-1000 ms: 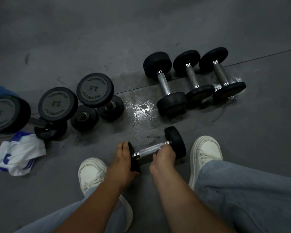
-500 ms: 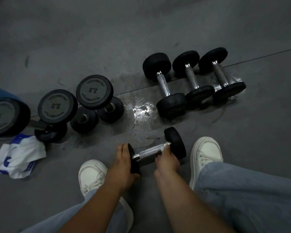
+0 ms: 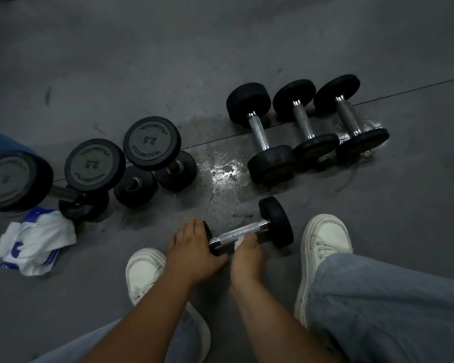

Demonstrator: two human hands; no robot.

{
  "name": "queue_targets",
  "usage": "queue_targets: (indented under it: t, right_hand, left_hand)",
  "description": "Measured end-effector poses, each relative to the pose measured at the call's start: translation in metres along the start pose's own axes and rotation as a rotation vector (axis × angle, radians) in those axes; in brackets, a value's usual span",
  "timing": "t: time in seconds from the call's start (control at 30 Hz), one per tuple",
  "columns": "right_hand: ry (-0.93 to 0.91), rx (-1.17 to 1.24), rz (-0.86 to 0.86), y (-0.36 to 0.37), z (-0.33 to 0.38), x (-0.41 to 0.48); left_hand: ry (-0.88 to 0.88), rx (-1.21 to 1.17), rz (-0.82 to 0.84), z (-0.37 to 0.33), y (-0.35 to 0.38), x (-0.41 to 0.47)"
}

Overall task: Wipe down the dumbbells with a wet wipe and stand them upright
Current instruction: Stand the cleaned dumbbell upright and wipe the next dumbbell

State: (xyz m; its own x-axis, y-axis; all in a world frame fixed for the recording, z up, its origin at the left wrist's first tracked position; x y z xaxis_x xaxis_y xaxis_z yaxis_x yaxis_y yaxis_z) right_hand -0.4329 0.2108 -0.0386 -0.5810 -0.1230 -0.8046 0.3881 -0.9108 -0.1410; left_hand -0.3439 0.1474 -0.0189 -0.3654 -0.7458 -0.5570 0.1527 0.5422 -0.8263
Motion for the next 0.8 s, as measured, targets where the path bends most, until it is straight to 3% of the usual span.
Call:
queue_targets:
  t: [0.13,0.23,0.3,0.37,0.5,0.67,0.73,0.8]
  right_hand:
    - [-0.251,-0.031,0.007,-0.008,0.010,0.001]
    - [-0.314,0.060,0.175,-0.010,0.019,0.005]
    - [-0.197,0.168,0.357,-0.001,0.030,0.009]
    - [-0.140,0.197,0.462,0.003,0.041,0.012]
    - [-0.132,0.198,0.449,0.002,0.048,0.013]
    - [0.095,0.432,0.463,-0.001,0.042,0.014]
    - [0.166,0.484,0.493,-0.003,0.043,0.012]
    - [0.189,0.455,0.510,-0.007,0.043,0.010]
  left_hand:
    - [0.005,0.002,-0.039,-0.001,-0.008,0.009]
    - [0.069,-0.029,-0.129,-0.003,-0.009,0.010]
    - [0.170,-0.287,-0.193,-0.013,-0.012,0.011]
    - [0.158,-0.651,-0.150,-0.025,-0.020,0.011]
    - [-0.020,-0.966,-0.135,-0.028,-0.032,0.021]
    - [-0.249,-1.615,0.164,-0.032,-0.044,0.020]
    - [-0.289,-1.713,0.313,-0.032,-0.048,0.019]
    - [-0.307,-1.642,0.549,-0.028,-0.055,0.017]
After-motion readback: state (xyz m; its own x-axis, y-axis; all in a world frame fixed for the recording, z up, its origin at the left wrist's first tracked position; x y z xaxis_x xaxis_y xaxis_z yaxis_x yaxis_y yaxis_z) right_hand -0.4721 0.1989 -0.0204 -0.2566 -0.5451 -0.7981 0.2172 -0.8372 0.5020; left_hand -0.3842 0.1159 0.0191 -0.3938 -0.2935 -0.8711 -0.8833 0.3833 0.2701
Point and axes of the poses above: each hand's wrist, its own x-axis towards the middle knuckle, its own y-axis out of the palm, z = x × y, the point moved 1 cm from there along x, towards the middle knuckle, and after that the axes turned 8 degrees about x, right-handed, at the moved point
